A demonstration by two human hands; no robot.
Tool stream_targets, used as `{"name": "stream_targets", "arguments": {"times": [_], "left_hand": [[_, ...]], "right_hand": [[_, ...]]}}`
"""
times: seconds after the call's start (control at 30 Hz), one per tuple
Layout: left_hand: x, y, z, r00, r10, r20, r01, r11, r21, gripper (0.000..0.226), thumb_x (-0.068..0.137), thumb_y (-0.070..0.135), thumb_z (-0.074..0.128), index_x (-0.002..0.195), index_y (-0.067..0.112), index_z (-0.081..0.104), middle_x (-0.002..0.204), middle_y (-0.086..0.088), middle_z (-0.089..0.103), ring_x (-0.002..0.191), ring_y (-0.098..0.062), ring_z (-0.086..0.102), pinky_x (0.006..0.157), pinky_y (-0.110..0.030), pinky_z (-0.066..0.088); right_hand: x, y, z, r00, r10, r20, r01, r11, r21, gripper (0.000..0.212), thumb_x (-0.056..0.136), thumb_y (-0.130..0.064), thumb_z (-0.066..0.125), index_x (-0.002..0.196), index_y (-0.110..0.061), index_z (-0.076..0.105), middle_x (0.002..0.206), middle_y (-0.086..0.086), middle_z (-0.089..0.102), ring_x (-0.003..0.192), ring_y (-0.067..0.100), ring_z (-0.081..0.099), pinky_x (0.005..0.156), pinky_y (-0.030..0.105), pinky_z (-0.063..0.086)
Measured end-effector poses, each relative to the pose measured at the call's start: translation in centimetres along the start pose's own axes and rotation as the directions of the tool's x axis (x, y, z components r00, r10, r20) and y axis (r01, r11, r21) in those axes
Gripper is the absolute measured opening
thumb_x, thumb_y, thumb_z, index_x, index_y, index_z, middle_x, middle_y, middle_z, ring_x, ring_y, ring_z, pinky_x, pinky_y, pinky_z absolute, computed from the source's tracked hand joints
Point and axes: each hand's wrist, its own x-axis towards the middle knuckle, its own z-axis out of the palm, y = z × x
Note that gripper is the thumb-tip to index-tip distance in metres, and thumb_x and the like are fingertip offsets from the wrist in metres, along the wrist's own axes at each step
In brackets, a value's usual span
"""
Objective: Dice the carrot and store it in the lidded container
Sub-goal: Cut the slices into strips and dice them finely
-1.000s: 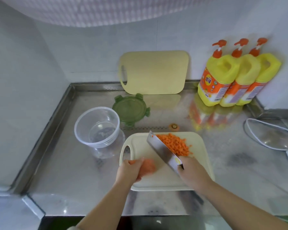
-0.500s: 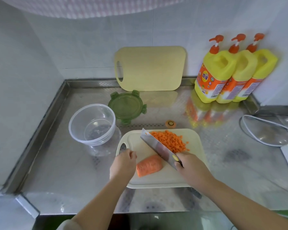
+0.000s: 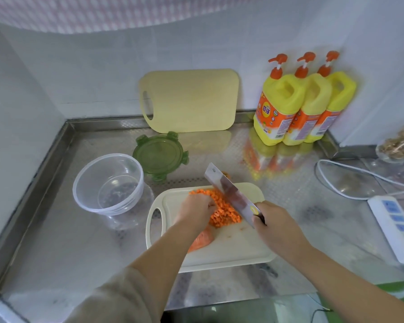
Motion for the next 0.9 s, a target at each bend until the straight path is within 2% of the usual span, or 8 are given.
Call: {"name": "stream_targets", "arguments": {"times": [0.13,0.3,0.4,0.47,0.53,0.67,0.77,0.9], "left_hand": [[0.5,-0.1,0.0,1.0,0.007,0.009,-0.008,0.996,0.093,0.022,0.094,0.03,0.053,0.104,0.018,0.068,0.11,-0.004,0.066,0.107,-0.023,0.057,0.081,-0.031,0.043],[0.7,0.6,0.3,1.0,-0.014,-0.009,0.014,0.995,0.098,0.026,0.097,0.041,0.045,0.08,0.022,0.052,0.099,-0.006,0.063,0.097,-0.027,0.059,0.069,-0.031,0.039],[0.9,0.1,0.6,1.0,0.007,0.002,-0.007,0.999,0.031,0.019,0.096,0.023,0.041,0.097,0.022,0.06,0.107,-0.004,0.063,0.104,-0.029,0.058,0.077,-0.035,0.045],[0.4,-0.6,0.3,1.0,0.003,0.025,-0.001,0.999,-0.053,0.034,0.09,0.014,0.043,0.118,0.028,0.054,0.114,0.003,0.06,0.108,-0.023,0.056,0.086,-0.036,0.046],[-0.9,-1.5,0.1,0.999,-0.013,0.03,0.016,0.994,-0.111,0.039,0.087,0.02,0.051,0.124,0.032,0.049,0.12,0.008,0.055,0.11,-0.018,0.053,0.089,-0.035,0.045],[-4.1,-2.8,2.0,0.995,-0.035,0.089,0.021,0.988,0.15,0.052,0.082,0.048,0.059,0.129,0.03,0.044,0.127,0.005,0.045,0.12,-0.02,0.046,0.096,-0.035,0.037],[-4.8,-3.1,3.9,0.999,-0.023,0.044,0.011,0.969,0.246,0.052,0.087,0.039,0.058,0.134,0.028,0.039,0.129,0.002,0.042,0.119,-0.021,0.045,0.097,-0.033,0.038],[-5.5,-4.7,3.9,0.994,-0.084,-0.072,0.096,0.977,0.189,0.044,0.088,0.035,0.055,0.13,0.028,0.042,0.127,0.003,0.043,0.117,-0.022,0.046,0.097,-0.031,0.039]], "right_hand": [[0.0,0.3,0.0,0.999,0.031,0.019,-0.031,1.0,-0.006,0.043,0.091,-0.01,0.045,0.062,-0.032,0.021,0.068,-0.01,0.033,0.072,0.019,0.038,0.056,0.028,0.026],[-0.1,-0.1,0.0,0.999,0.038,0.032,-0.038,0.999,-0.011,0.04,0.091,-0.011,0.043,0.062,-0.028,0.022,0.068,-0.008,0.035,0.072,0.019,0.039,0.053,0.024,0.027],[-0.1,-0.1,-0.1,0.999,0.04,0.026,-0.039,0.999,-0.018,0.038,0.091,-0.011,0.042,0.062,-0.027,0.022,0.069,-0.007,0.036,0.071,0.02,0.04,0.053,0.021,0.028],[-0.2,-0.1,-0.1,0.999,0.039,0.029,-0.039,0.999,-0.012,0.038,0.091,-0.011,0.042,0.062,-0.027,0.022,0.068,-0.007,0.035,0.07,0.019,0.039,0.053,0.026,0.027],[-0.5,-0.3,0.0,0.998,0.034,0.045,-0.033,0.999,-0.003,0.04,0.09,-0.01,0.043,0.062,-0.027,0.022,0.067,-0.008,0.034,0.069,0.02,0.038,0.055,0.03,0.027],[-1.1,-1.3,0.9,0.995,-0.024,0.096,0.025,1.0,-0.012,0.037,0.094,-0.018,0.044,0.063,-0.026,0.024,0.063,-0.008,0.035,0.059,0.014,0.037,0.051,0.026,0.027],[-1.3,-2.3,1.9,0.989,-0.062,0.131,0.063,0.998,-0.004,0.027,0.097,-0.025,0.044,0.073,-0.027,0.031,0.071,-0.007,0.041,0.066,0.016,0.039,0.055,0.028,0.029],[-1.4,-3.7,2.6,0.975,-0.094,0.199,0.108,0.993,-0.057,0.014,0.094,-0.017,0.039,0.086,-0.024,0.031,0.084,-0.005,0.042,0.077,0.02,0.042,0.064,0.03,0.029]]}}
